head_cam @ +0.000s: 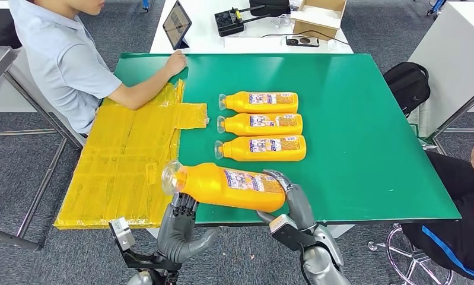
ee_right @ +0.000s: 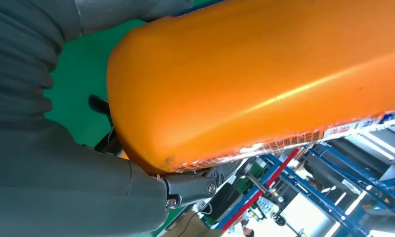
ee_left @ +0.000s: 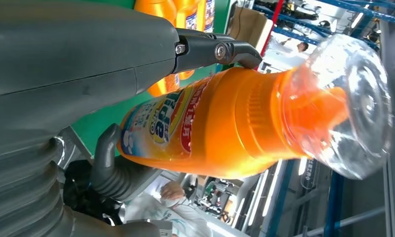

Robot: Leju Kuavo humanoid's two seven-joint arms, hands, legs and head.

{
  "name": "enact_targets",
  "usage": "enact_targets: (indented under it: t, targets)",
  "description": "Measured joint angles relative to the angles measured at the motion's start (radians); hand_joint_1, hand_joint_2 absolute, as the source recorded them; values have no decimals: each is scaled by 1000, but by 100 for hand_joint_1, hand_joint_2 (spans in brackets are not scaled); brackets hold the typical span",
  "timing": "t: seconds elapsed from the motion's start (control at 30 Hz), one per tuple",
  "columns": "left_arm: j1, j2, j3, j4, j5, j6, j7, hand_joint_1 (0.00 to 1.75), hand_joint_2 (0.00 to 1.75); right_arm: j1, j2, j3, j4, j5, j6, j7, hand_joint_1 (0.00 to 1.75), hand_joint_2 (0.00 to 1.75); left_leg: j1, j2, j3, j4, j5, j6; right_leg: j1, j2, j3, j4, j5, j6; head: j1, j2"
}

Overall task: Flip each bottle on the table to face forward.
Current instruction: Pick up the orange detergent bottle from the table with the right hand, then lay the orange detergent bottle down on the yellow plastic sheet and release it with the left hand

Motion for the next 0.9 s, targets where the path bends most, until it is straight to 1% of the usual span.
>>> enact_targets:
  t: [0.23, 0.33, 0.47, 0.6, 0.67, 0.8, 0.83, 0.9]
  targets:
    - [0, 0, 0, -2, -4, 7, 3, 0, 175, 0, 2, 23, 0, 14, -8, 1, 175, 175, 0, 0, 0, 0, 0, 0, 0, 0, 0, 0, 0, 0, 0, 0]
    - [-5, -3, 1, -2, -20, 37, 20, 0, 175, 0, 7, 40, 1, 32, -17, 1, 175, 175, 0, 0, 0, 0, 0, 0, 0, 0, 0, 0, 0, 0, 0, 0]
    - [-29, -20, 6, -2, -51, 83, 47, 0, 175, -1, 36, 89, 12, 67, -51, -3, 175, 175, 0, 0, 0, 0, 0, 0, 0, 0, 0, 0, 0, 0, 0, 0]
    - [-54, -33, 7, 2, 8, 43, 80, 0, 175, -15, 66, 152, 60, 35, -75, -22, 175, 175, 0, 0, 0, 0, 0, 0, 0, 0, 0, 0, 0, 0, 1, 0]
    - [-58, -37, 6, 4, 30, 43, 77, 0, 175, -21, 80, 178, 91, 9, -72, -29, 175, 175, 0, 0, 0, 0, 0, 0, 0, 0, 0, 0, 0, 0, 0, 0]
    - [-56, -41, 7, -6, 43, 91, 68, 0, 175, -24, 97, 207, 150, -10, -83, -39, 175, 175, 0, 0, 0, 0, 0, 0, 0, 0, -1, 0, 0, 0, 0, 0]
    - [-55, -41, 7, -10, 45, 97, 68, 5, 175, -24, 100, 212, 161, -10, -86, -42, 175, 175, 0, 0, 0, 0, 0, 0, 0, 0, -1, 0, 0, 0, 0, 0]
    - [-53, -41, 6, -16, 58, 102, 68, 86, 175, -26, 109, 222, 181, -11, -90, -46, 175, 175, 0, 0, 0, 0, 0, 0, 0, 0, -1, 0, 0, 0, 0, 0]
